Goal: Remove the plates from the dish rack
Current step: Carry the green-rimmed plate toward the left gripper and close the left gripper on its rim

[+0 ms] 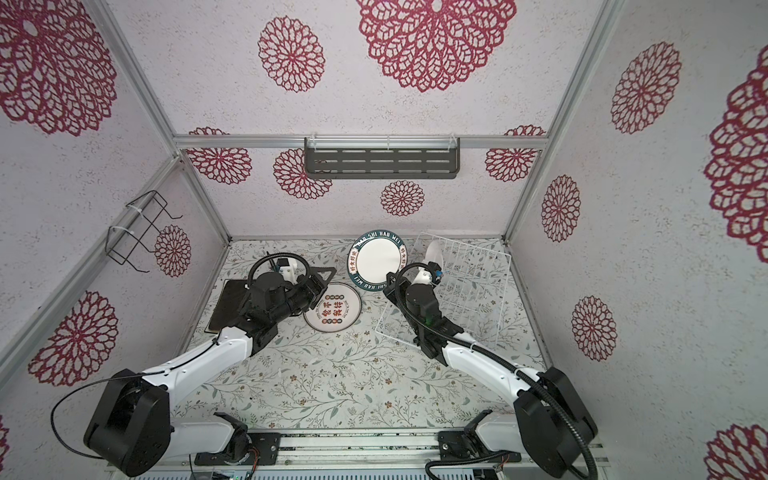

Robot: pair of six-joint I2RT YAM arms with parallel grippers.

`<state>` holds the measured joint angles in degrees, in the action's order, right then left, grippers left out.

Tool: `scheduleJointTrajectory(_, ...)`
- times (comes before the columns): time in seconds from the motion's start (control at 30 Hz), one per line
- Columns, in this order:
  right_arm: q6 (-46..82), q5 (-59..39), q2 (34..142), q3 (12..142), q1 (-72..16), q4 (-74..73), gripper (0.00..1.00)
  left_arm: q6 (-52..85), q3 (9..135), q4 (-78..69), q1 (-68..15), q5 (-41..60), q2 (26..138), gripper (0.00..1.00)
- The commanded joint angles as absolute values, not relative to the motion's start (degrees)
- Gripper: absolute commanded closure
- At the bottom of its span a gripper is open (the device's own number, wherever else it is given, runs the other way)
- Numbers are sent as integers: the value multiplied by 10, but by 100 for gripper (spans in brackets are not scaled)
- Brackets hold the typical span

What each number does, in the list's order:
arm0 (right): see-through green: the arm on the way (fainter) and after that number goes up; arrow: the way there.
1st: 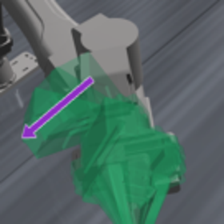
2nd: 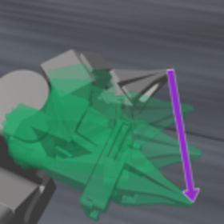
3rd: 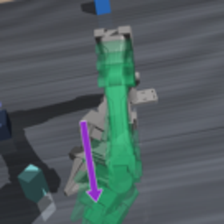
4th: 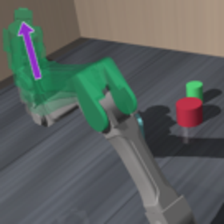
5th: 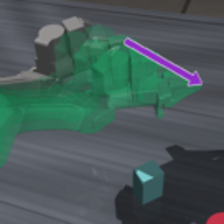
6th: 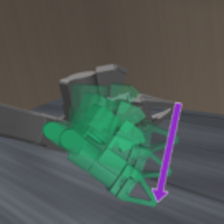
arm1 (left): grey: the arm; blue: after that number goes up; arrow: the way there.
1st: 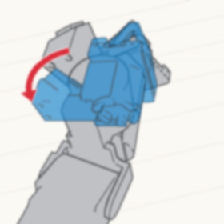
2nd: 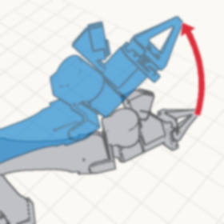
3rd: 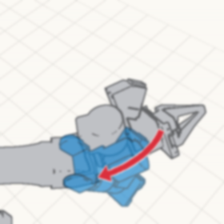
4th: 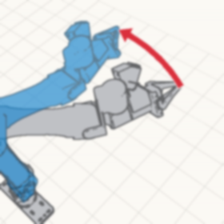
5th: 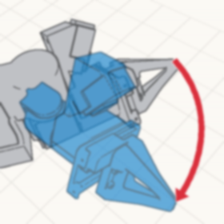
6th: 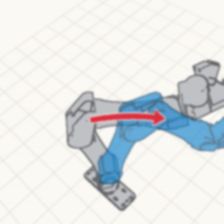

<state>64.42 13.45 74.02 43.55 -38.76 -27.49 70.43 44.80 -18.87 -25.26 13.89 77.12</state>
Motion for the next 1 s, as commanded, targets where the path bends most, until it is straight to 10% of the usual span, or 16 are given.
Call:
scheduleJointTrajectory(0.0,659,147,740,454,-398,-341,100,705,464,-220,-265,146,783,14)
scheduleJointTrajectory(0.97,710,101,775,473,-415,-378,100,730,471,-297,-286,163,843,57)
